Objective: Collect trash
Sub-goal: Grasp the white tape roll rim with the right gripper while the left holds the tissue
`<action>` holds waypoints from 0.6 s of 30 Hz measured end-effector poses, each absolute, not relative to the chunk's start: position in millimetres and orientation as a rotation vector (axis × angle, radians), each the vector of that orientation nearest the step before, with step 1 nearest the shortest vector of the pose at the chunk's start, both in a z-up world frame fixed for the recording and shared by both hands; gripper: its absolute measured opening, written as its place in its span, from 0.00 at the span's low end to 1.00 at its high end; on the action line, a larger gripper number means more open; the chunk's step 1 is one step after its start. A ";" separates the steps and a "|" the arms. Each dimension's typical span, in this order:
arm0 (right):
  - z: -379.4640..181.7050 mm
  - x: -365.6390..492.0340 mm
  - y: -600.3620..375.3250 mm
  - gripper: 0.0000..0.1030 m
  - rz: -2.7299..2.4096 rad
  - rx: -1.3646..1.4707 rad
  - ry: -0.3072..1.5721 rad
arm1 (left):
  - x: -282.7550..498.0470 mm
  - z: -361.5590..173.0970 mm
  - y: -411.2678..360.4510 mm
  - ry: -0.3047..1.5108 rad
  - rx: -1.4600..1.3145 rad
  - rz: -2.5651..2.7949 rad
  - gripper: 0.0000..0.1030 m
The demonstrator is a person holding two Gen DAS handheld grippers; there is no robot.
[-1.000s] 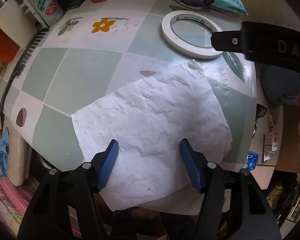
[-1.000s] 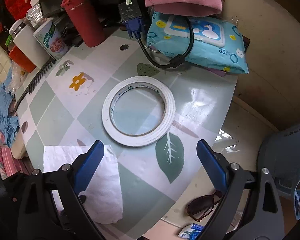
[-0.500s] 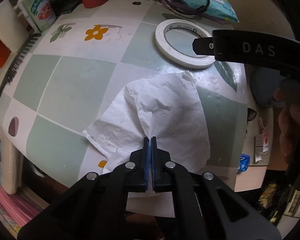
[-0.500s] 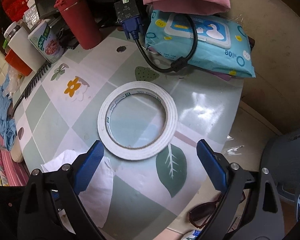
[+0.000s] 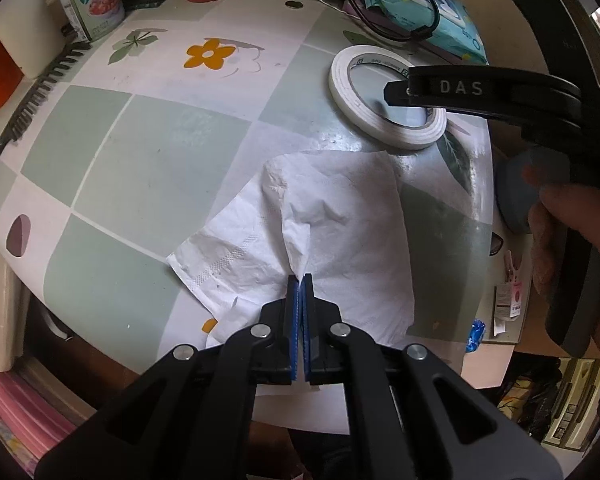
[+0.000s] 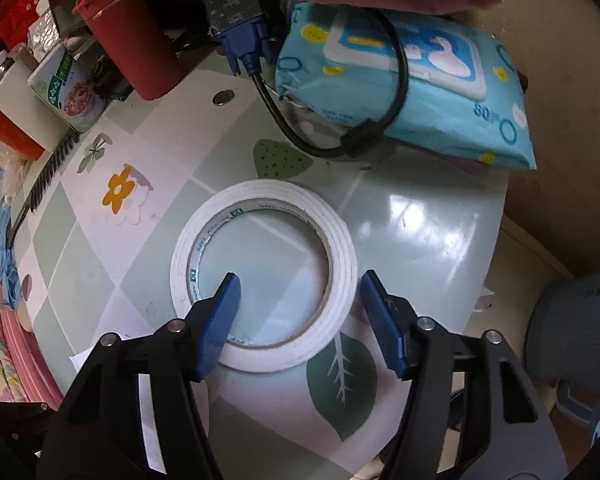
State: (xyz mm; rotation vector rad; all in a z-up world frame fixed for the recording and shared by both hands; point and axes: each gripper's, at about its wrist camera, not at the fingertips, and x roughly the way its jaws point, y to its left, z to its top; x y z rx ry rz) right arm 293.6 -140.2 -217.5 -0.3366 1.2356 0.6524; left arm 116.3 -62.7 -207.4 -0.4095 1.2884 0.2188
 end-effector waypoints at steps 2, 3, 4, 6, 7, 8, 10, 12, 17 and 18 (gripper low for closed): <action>-217.0 292.5 -136.4 0.38 0.649 -0.359 1.221 | 116.1 -206.3 -59.6 1.289 -0.414 0.218 0.02; -216.9 292.3 -135.9 0.30 0.639 -0.369 1.215 | 116.0 -205.9 -58.4 1.289 -0.415 0.217 0.02; -217.3 293.0 -135.8 0.19 0.634 -0.368 1.215 | 115.8 -205.2 -57.0 1.288 -0.417 0.216 0.02; -218.0 293.6 -135.8 0.16 0.636 -0.369 1.217 | 116.2 -204.8 -56.3 1.289 -0.421 0.211 0.02; -218.2 293.0 -135.1 0.15 0.640 -0.379 1.215 | 115.9 -204.2 -54.8 1.289 -0.424 0.207 0.02; -218.4 292.7 -135.4 0.15 0.644 -0.378 1.218 | 115.7 -203.6 -53.7 1.289 -0.424 0.205 0.02; -217.8 293.4 -138.0 0.15 0.646 -0.358 1.224 | 115.0 -202.1 -50.6 1.287 -0.425 0.210 0.02; -215.6 293.3 -140.8 0.15 0.645 -0.340 1.223 | 114.3 -201.8 -50.3 1.282 -0.432 0.216 0.02; -208.2 287.8 -144.9 0.15 0.656 -0.318 1.220 | 108.0 -192.3 -41.5 1.263 -0.434 0.227 0.02; -205.8 285.9 -146.0 0.15 0.657 -0.315 1.216 | 106.9 -190.1 -40.4 1.259 -0.436 0.229 0.02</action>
